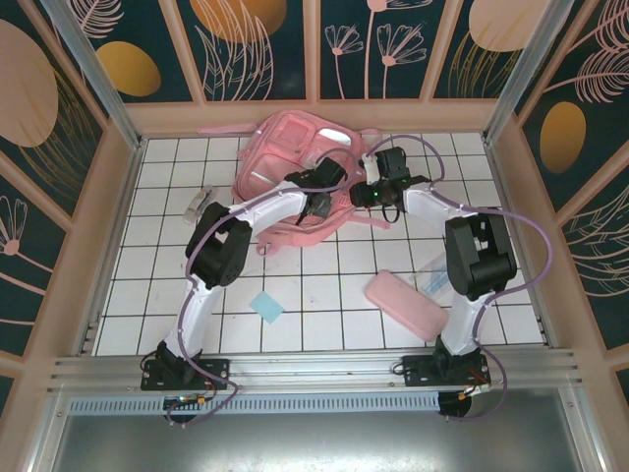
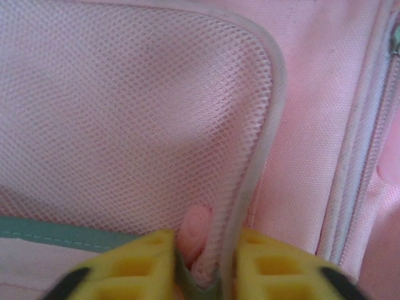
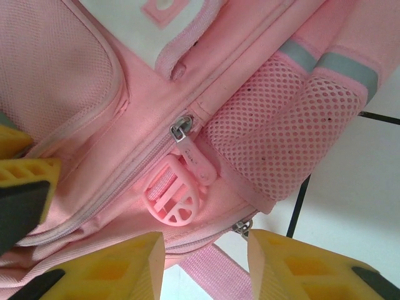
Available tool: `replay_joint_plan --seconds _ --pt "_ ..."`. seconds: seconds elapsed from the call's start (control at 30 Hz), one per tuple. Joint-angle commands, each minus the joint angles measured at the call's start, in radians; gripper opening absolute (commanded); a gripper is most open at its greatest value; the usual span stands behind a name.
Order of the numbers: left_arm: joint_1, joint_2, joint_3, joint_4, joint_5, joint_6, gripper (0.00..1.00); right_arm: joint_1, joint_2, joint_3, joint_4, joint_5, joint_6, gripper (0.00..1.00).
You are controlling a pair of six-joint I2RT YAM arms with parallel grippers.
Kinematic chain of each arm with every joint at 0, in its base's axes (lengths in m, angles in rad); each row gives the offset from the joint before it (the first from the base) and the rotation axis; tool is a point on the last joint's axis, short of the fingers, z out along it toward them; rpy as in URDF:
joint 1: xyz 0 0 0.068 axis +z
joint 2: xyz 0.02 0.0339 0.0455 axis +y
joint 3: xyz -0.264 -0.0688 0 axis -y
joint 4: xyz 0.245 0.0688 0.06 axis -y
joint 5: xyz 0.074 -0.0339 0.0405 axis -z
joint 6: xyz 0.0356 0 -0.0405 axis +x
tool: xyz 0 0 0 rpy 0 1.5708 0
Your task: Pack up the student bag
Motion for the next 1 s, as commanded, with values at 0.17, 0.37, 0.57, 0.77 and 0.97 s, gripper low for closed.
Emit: replay_joint_plan --seconds 0.17,0.37,0.57,0.77,0.97 --pt "0.019 -0.079 -0.044 -0.017 0.116 0.044 0.00 0.003 0.017 0.061 -0.060 -0.047 -0.112 0.40" --pt "0.028 -0.140 0.051 -0.081 0.173 0.077 0.00 0.011 0.121 0.176 -0.082 -0.099 -0.195 0.38" --pt "0.028 -0.146 0.063 -0.086 0.211 0.064 0.00 0.015 0.238 0.296 -0.123 -0.089 -0.240 0.36" --pt "0.030 -0.175 0.053 -0.079 0.209 0.059 0.00 0.010 0.299 0.336 -0.109 -0.053 -0.264 0.36" --pt "0.031 -0.190 0.037 -0.067 0.210 0.050 0.00 0.006 0.360 0.376 -0.160 -0.084 -0.269 0.25"
